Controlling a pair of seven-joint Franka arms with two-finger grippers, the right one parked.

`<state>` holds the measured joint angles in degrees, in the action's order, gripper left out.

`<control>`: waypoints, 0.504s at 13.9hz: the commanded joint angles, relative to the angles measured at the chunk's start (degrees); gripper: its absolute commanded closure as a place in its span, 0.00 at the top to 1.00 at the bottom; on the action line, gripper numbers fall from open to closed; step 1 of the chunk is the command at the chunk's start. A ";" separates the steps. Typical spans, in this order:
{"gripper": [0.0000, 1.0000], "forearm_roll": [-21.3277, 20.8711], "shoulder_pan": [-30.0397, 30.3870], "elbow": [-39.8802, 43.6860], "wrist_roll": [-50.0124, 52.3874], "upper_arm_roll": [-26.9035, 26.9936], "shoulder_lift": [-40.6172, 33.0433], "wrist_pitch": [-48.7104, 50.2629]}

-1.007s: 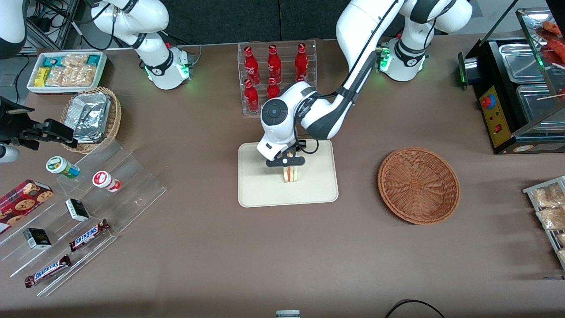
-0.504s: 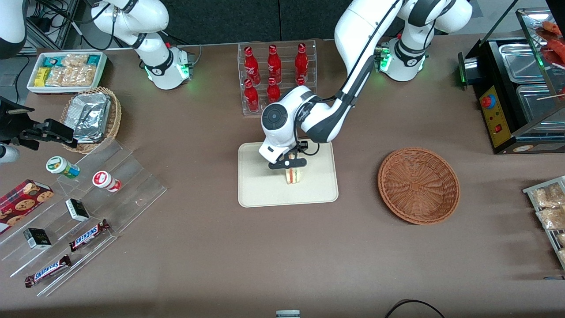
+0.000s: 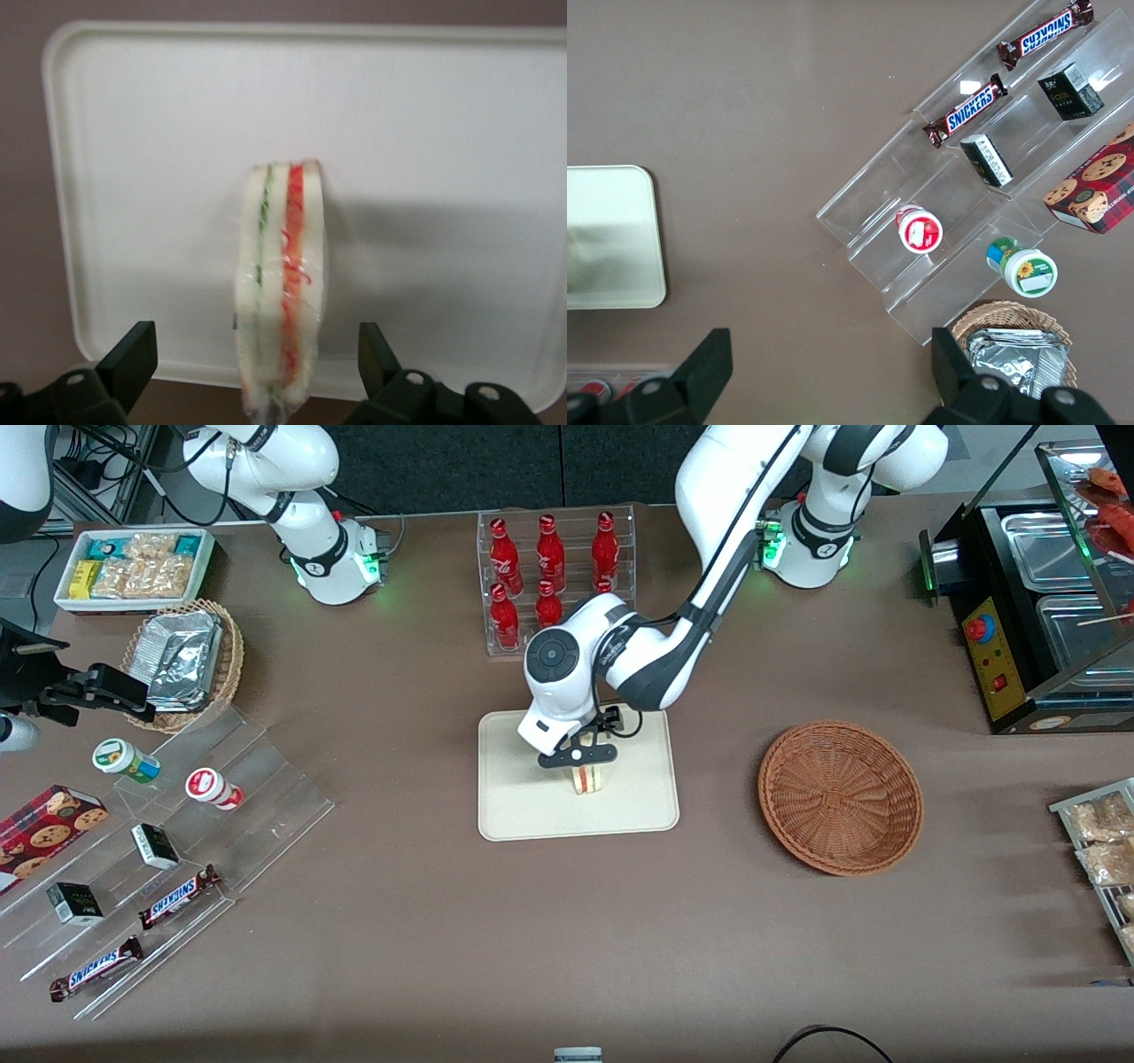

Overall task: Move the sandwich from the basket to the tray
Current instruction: 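Lower the sandwich onto the tray and open the left gripper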

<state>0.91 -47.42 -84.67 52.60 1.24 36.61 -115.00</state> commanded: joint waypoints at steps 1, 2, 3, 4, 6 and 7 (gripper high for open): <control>1.00 0.23 3.46 -0.76 0.66 0.79 -7.23 4.68; 1.00 0.32 4.69 -0.76 0.74 0.70 -8.90 6.62; 1.00 0.58 5.14 -0.67 0.75 0.79 -10.75 9.07; 1.00 0.84 6.28 -0.67 0.75 1.13 -12.77 11.79; 1.00 1.02 10.05 -0.67 0.05 1.05 -16.46 16.20; 1.00 0.93 11.72 -0.67 -0.13 1.05 -18.13 18.65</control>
<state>1.18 -38.48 -83.95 52.60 2.59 22.24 -99.74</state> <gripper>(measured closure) 0.000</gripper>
